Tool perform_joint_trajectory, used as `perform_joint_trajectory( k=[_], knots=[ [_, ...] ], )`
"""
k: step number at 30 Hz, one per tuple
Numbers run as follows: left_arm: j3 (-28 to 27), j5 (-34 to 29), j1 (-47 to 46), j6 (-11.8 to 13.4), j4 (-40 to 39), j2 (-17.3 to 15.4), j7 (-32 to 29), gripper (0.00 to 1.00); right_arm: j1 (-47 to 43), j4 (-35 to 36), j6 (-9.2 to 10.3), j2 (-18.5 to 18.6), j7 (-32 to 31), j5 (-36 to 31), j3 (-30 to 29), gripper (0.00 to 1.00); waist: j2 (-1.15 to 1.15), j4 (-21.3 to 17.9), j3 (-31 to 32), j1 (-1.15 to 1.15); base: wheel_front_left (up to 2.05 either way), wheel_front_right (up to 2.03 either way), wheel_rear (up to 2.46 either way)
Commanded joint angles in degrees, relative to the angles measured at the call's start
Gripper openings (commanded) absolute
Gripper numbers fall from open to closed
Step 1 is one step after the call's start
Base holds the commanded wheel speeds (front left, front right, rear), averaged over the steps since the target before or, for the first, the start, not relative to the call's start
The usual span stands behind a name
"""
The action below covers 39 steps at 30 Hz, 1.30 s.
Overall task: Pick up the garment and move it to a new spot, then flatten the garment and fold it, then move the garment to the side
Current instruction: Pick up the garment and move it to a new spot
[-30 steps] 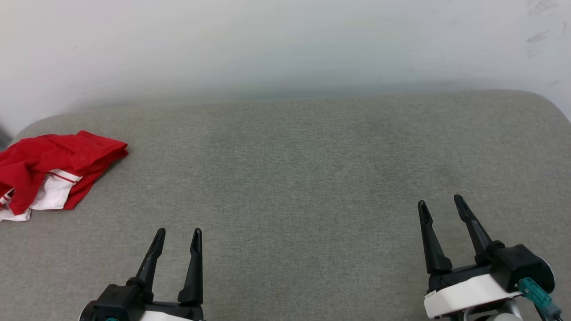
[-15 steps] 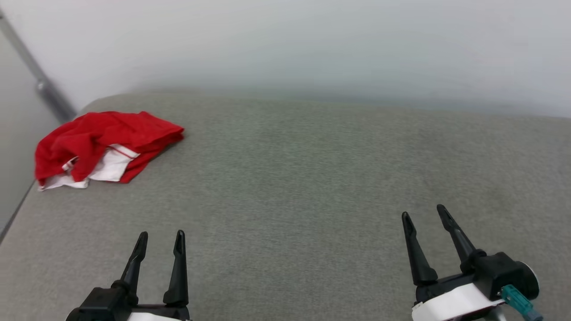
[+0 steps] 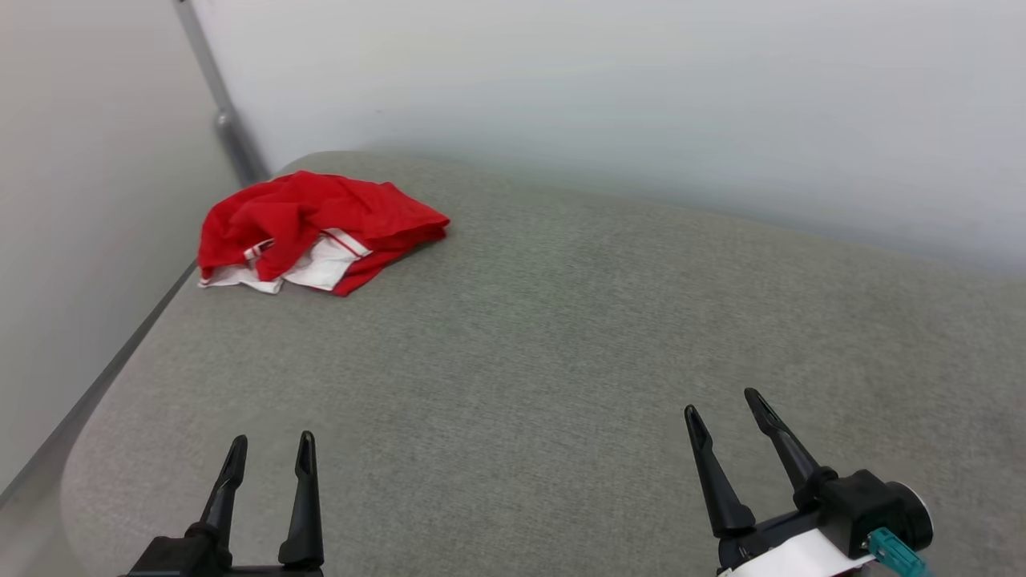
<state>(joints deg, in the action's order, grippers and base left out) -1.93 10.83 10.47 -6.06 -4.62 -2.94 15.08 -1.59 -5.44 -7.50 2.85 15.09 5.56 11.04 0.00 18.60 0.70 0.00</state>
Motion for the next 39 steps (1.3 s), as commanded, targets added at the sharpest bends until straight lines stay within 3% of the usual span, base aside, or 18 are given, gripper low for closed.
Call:
perform_joint_trajectory(
  k=[1, 11, 25, 29, 36, 39],
  knots=[
    [0.2, -0.2, 0.9, 0.0, -0.3, 0.1, 0.1, 1.0, -0.9, 0.0, 0.02, 0.0, 0.1, 0.6, 0.2, 1.0, 0.0, 2.0, 0.5, 0.0, 0.0, 0.0, 0.0],
    [0.2, -1.8, 1.9, 0.4, -1.9, 0.1, 0.1, 1.0, -1.5, -0.3, 0.02, 0.0, 0.1, 1.2, 1.0, 1.0, 0.0, 6.0, 1.1, 0.0, 0.0, 0.0, 0.0],
    [0.6, 0.1, 2.2, 0.6, -1.3, 0.1, 0.1, 1.0, -1.3, -0.3, 0.02, 0.0, 0.1, 1.4, 1.7, 1.0, 0.0, 7.1, 0.8, 0.0, 0.0, 0.0, 0.0],
    [0.4, 1.2, 0.3, 1.0, -1.4, 0.1, 0.1, 1.0, -0.1, 0.4, 0.02, 0.0, 0.1, -0.1, 1.1, 1.0, 0.0, 6.9, -1.8, 0.0, 0.0, 0.0, 0.0],
    [-0.7, 0.8, -5.8, -0.6, 1.0, 0.0, 0.1, 1.0, 3.4, 2.8, 0.02, 0.1, 0.1, -3.8, 0.6, 1.0, 0.0, 4.1, -10.5, 0.0, 0.0, 0.0, 0.0],
    [-1.4, 1.5, -11.2, -1.2, 4.2, -2.6, 0.1, 1.0, 5.0, 4.6, 0.02, 0.1, 0.1, -5.8, 0.0, 1.0, 0.0, 2.7, -15.1, 0.0, 0.0, 0.0, 0.0]
  ],
)
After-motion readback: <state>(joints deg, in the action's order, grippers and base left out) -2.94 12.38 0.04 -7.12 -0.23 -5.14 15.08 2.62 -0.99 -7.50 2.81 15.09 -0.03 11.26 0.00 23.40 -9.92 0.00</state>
